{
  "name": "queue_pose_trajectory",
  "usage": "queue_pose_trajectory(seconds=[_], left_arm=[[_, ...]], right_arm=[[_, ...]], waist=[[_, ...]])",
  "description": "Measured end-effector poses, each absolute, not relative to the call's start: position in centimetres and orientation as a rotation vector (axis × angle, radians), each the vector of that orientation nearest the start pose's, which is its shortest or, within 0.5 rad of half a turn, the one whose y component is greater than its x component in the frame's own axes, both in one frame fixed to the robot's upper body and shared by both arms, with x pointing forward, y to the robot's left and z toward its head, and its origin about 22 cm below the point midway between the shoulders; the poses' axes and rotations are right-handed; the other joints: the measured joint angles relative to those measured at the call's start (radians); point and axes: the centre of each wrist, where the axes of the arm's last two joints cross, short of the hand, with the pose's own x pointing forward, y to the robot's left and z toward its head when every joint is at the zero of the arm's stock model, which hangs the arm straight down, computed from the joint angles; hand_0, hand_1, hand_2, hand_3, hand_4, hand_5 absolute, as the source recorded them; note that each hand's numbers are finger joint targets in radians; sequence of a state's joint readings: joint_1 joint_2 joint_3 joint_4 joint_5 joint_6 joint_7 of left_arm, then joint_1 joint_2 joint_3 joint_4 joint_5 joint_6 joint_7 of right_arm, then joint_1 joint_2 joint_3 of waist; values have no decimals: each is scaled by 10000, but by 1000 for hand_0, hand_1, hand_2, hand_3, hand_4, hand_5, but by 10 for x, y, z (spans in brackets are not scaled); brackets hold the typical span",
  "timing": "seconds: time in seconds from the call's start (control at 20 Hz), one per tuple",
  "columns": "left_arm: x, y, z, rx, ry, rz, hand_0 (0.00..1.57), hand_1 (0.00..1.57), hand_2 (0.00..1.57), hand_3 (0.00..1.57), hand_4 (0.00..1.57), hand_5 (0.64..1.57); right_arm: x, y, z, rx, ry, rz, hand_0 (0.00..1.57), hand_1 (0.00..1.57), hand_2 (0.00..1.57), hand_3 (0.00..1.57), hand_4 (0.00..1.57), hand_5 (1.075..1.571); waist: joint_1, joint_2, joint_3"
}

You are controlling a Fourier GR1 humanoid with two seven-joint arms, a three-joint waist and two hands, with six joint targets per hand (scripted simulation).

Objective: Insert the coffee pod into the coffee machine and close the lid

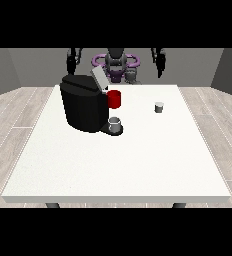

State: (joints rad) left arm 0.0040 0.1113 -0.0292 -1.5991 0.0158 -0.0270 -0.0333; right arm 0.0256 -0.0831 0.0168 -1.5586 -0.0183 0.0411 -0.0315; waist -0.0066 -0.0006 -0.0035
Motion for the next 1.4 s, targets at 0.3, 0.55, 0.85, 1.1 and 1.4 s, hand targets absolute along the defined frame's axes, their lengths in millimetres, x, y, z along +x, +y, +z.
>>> queue_pose_trajectory(seconds=[0.3, 0.55, 0.85, 1.1, 1.4], left_arm=[[238, 270, 3, -88, -16721, -1123, 0, 0, 0, 0, 311, 1571], [242, 299, 12, 863, -16947, -2229, 0, 0, 0, 0, 0, 1571], [266, 335, 23, 1786, -16384, -2768, 0, 0, 0, 0, 0, 1571], [290, 353, 30, 2113, -15736, -2886, 0, 0, 0, 0, 0, 1571], [310, 374, 29, 2675, -15080, -2955, 0, 0, 0, 0, 0, 1571]], right_arm=[[234, -256, -10, -412, -15247, 766, 0, 0, 0, 0, 128, 1571], [238, -260, -8, -1282, -16215, -673, 0, 0, 0, 0, 145, 1571], [243, -243, -1, -1084, -16798, -850, 0, 0, 0, 0, 177, 1571], [251, -231, 16, -743, -17133, -607, 0, 0, 0, 0, 228, 1571], [256, -224, 23, -509, -17547, -504, 0, 0, 0, 0, 281, 1571]], waist=[[85, -176, 26], [-118, -32, 33], [-639, 378, 36], [-1101, 727, 33], [-1407, 1330, 31]])
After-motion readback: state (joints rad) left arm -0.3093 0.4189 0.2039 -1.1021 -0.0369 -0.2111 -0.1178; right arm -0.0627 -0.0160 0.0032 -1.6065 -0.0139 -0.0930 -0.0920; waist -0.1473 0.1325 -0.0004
